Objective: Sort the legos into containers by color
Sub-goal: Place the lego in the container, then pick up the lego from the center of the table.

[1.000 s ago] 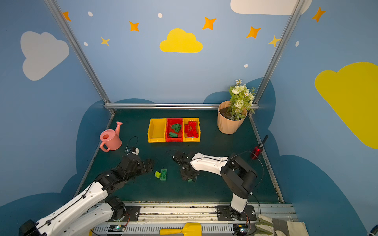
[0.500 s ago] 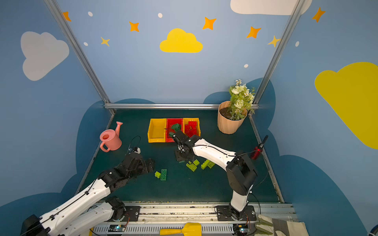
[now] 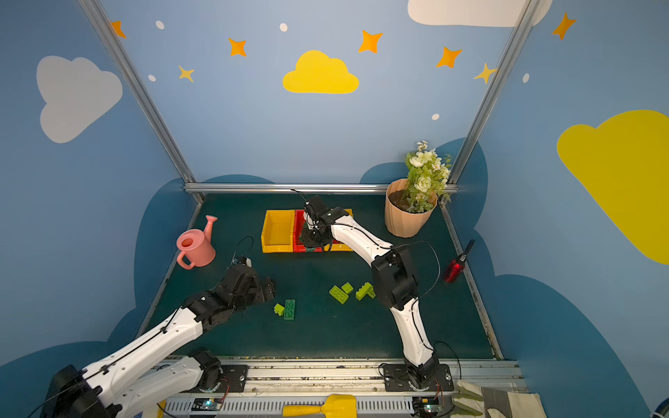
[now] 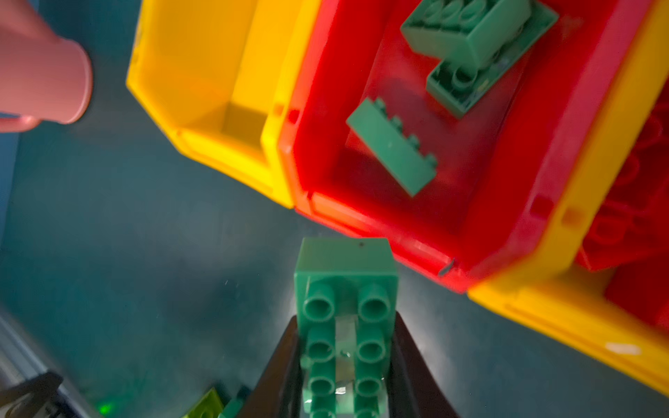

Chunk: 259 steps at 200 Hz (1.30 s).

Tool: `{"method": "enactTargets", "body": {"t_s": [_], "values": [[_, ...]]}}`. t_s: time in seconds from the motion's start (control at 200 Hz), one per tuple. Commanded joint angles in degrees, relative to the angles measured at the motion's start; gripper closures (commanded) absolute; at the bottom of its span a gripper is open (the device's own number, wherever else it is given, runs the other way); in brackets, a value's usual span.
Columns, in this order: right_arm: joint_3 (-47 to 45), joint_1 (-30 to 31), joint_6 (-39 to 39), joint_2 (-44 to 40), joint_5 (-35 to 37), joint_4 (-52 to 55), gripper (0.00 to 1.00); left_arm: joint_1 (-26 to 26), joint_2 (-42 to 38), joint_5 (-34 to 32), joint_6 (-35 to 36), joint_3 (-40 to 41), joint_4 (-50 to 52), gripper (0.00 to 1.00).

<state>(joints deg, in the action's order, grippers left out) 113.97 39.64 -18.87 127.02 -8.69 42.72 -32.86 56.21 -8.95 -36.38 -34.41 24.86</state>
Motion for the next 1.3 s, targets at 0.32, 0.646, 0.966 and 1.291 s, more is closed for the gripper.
{"method": "enactTargets", "body": {"t_s": [0.32, 0.646, 0.966, 1.291], "values": [[13.6, -3.9, 2.8, 8.6, -4.9, 3.1, 0.35, 0.9, 8.7, 4.4, 1.6, -6.7, 0.4, 0.00], [-6.2, -3.6, 3.1, -10.8, -4.5, -1.1, 0.33, -4.0, 9.0, 6.6, 1.0, -7.5, 2.8, 0.00], [-36.6, -0.2, 0.9, -34.8, 0.0, -5.0, 0.27, -12.4, 13.0, 4.3, -1.7, -6.0, -3.1, 0.00], [-49.0, 1.3, -1.4, -50.9, 4.0, -3.9, 0.19, -12.6, 24.2, 5.3, 0.1, -7.4, -7.0, 0.01]]}}
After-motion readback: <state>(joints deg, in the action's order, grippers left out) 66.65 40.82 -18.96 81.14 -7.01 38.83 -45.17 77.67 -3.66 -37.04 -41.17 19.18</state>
